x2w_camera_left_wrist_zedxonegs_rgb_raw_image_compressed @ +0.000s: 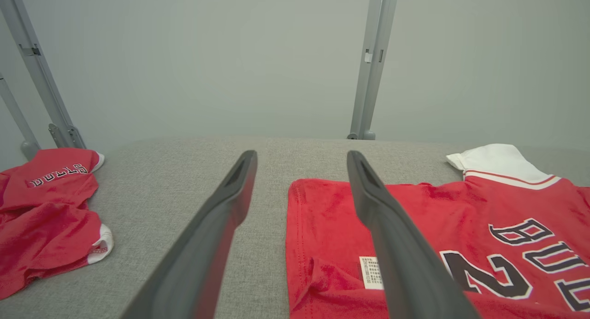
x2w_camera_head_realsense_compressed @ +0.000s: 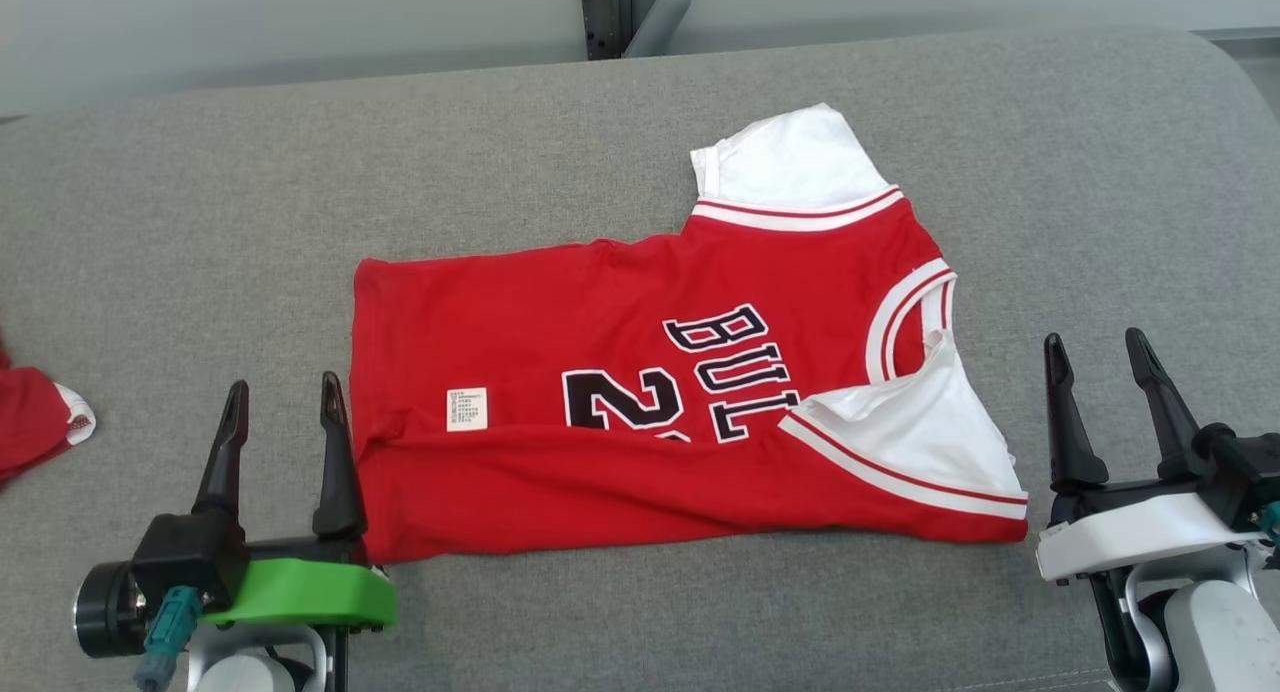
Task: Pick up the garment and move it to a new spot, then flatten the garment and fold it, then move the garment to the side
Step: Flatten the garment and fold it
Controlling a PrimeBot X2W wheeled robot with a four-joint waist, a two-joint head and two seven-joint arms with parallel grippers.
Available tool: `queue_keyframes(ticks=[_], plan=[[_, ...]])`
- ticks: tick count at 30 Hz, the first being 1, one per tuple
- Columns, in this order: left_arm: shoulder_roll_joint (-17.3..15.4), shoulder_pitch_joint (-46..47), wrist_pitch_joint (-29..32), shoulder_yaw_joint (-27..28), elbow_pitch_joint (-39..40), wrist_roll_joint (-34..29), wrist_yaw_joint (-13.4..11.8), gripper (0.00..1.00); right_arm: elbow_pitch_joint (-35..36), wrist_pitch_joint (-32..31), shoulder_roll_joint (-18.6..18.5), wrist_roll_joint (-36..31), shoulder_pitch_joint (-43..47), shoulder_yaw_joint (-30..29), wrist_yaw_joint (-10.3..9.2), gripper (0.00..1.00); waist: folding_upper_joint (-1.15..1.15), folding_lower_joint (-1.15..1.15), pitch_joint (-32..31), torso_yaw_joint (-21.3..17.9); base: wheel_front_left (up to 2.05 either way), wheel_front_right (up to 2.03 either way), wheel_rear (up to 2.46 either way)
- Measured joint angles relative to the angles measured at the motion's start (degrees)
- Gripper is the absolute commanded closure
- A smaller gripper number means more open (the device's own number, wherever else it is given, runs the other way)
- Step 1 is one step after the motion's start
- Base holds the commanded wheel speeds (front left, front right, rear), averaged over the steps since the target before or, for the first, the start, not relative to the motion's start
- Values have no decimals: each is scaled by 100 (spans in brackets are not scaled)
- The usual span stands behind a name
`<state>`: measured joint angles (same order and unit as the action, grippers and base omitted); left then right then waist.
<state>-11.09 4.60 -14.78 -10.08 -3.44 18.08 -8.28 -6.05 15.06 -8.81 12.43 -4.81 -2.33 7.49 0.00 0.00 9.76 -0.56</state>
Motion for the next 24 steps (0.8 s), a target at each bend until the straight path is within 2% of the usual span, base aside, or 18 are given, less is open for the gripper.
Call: queue_keyframes(ticks=[14,24], plan=[[29,-193,0,-54,-240,-99,167,0,-8,1,12,15,99,45,0,0,0,0,-165,27,0,0,0],[279,-306,45,-254,-1094,240,431,0,-882,10,212,181,475,93,0,0,0,0,-33,88,0,0,0]])
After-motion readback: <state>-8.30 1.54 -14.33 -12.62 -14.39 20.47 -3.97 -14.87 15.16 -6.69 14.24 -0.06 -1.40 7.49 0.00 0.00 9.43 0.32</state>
